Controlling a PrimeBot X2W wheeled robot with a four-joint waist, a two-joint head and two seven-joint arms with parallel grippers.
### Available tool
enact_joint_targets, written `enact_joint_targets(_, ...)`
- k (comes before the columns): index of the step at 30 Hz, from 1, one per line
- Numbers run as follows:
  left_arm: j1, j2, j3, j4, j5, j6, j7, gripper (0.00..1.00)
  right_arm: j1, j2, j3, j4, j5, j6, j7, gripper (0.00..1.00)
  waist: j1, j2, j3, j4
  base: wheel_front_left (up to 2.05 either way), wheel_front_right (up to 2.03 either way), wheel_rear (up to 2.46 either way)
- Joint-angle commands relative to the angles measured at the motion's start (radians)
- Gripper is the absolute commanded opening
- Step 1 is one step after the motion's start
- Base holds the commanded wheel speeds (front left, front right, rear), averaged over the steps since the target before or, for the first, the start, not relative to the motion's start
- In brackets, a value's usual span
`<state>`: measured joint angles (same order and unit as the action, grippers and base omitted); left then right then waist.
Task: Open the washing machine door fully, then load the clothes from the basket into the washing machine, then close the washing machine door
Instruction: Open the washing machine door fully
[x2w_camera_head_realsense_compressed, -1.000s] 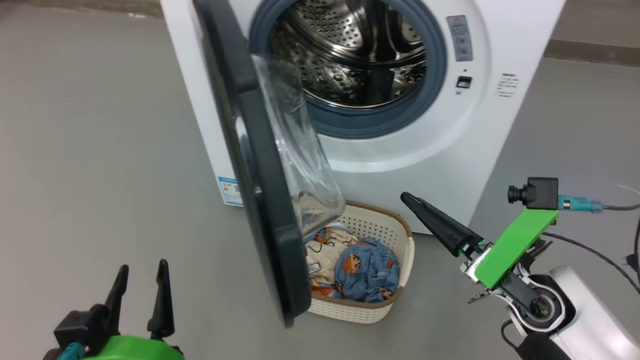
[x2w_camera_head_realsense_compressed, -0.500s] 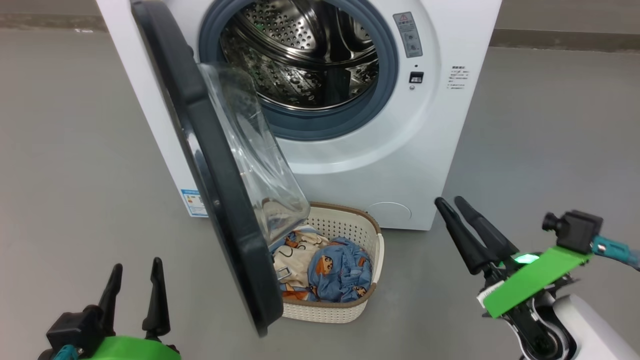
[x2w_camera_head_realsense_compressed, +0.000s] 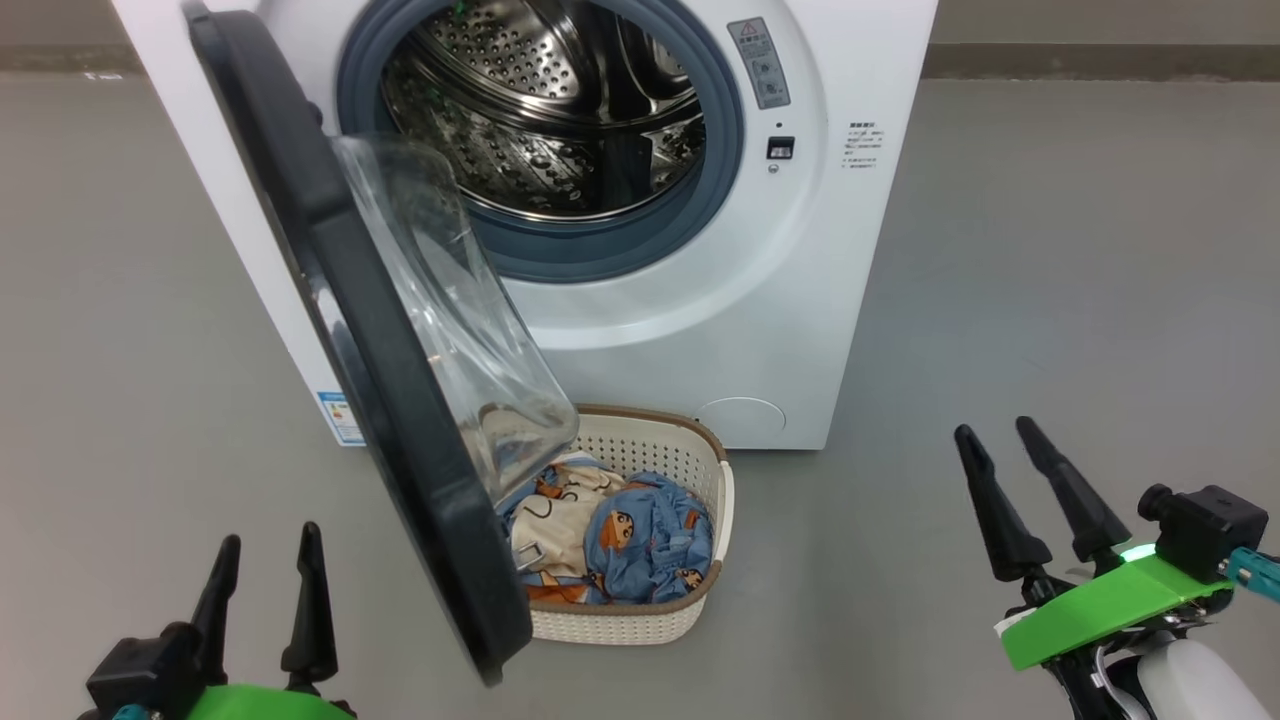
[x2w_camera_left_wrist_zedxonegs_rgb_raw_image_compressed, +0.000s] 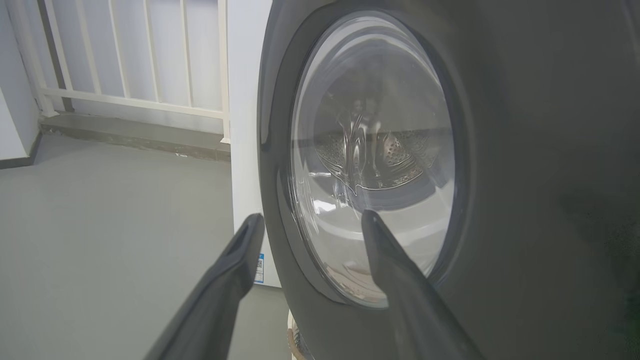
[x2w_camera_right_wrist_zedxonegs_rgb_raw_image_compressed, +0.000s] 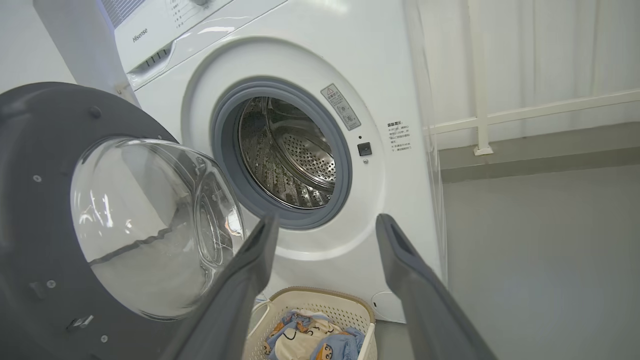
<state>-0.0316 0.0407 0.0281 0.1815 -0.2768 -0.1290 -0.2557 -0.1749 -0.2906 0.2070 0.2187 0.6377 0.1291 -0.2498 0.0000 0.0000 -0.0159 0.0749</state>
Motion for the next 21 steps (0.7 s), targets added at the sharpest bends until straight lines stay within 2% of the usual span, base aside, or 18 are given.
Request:
enact_joint_targets(1, -0.010, 0.013, 0.036, -0.031, 0.007, 0.000, -0.006, 1.00, 0.004, 0.002, 0.000, -0.031, -0.033, 0.002, -0.011, 1.00, 0.0000, 0.0000, 0.004, -0.005, 0.00, 0.00, 0.00)
enact_joint_targets(9, -0.012, 0.012, 0.036, -0.032, 0.012, -0.001, -0.006, 1.00, 0.040, 0.073, -0.079, -0.014, -0.241, 0.002, -0.012, 1.00, 0.0000, 0.0000, 0.007, -0.009, 0.00, 0.00, 0.00)
enact_joint_targets(21, -0.025, 0.011, 0.024, -0.024, 0.025, -0.001, -0.006, 1.00, 0.047, 0.109, -0.133, 0.008, -0.316, 0.002, -0.012, 1.00, 0.0000, 0.0000, 0.008, 0.008, 0.00, 0.00, 0.00)
